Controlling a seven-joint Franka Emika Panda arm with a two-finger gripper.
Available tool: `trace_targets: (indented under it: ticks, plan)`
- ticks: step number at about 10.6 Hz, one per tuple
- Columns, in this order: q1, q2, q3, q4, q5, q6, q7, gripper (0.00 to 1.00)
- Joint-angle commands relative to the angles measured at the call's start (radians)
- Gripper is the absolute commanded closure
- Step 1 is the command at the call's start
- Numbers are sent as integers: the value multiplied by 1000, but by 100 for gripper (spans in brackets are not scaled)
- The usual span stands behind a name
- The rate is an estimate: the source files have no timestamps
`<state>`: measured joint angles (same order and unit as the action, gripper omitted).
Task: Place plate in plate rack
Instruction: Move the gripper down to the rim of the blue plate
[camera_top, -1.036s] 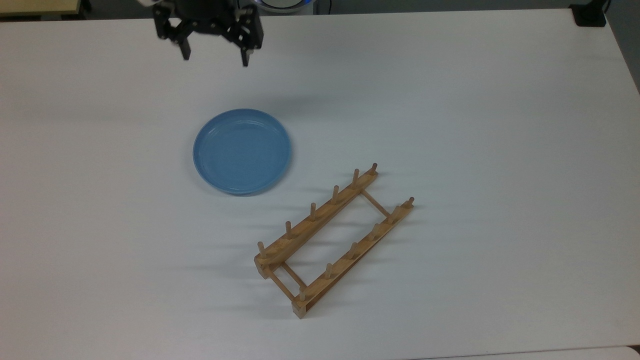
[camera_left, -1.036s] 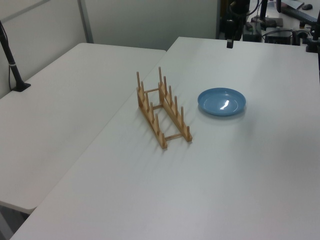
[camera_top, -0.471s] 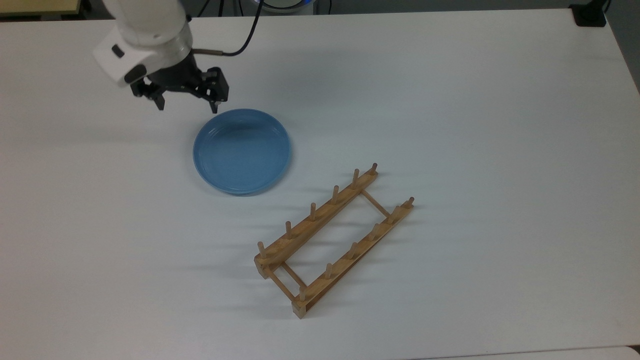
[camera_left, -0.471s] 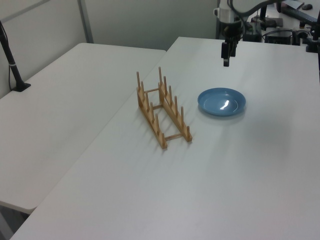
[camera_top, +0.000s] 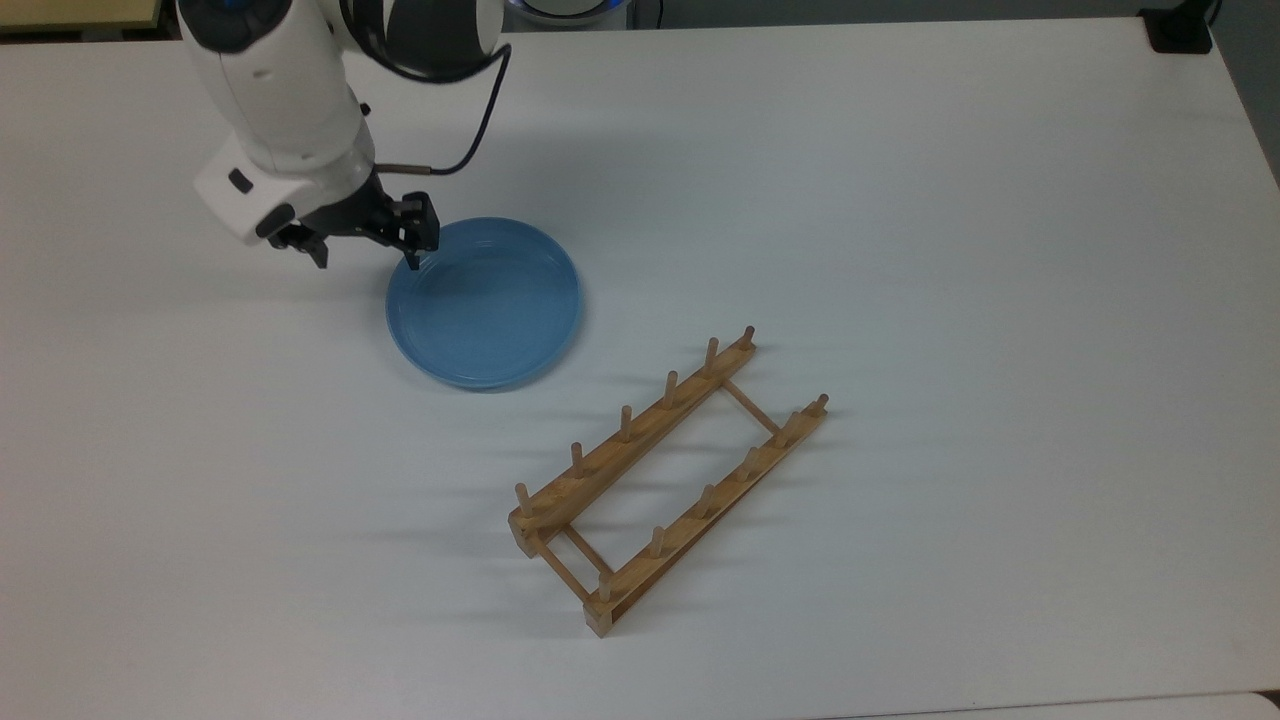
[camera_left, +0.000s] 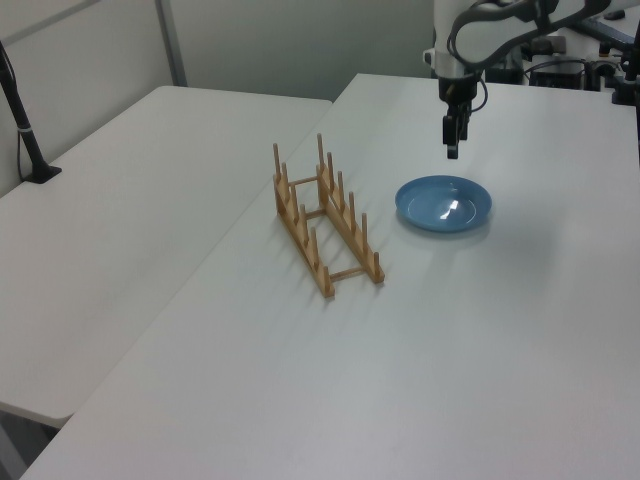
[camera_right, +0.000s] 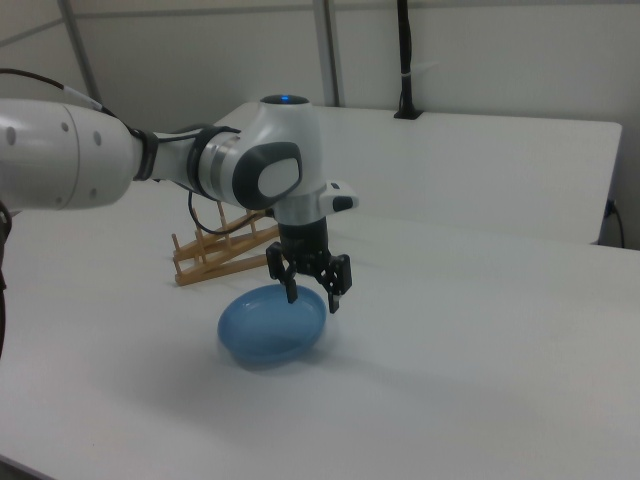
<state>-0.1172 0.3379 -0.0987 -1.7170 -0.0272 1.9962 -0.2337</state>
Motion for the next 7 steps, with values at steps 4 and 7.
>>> trace_targets:
  ticks: [4, 7]
  plan:
    - [5, 67, -6, -13, -7, 101, -22, 26]
    - [11, 98, -4, -15, -11, 110, -22, 33]
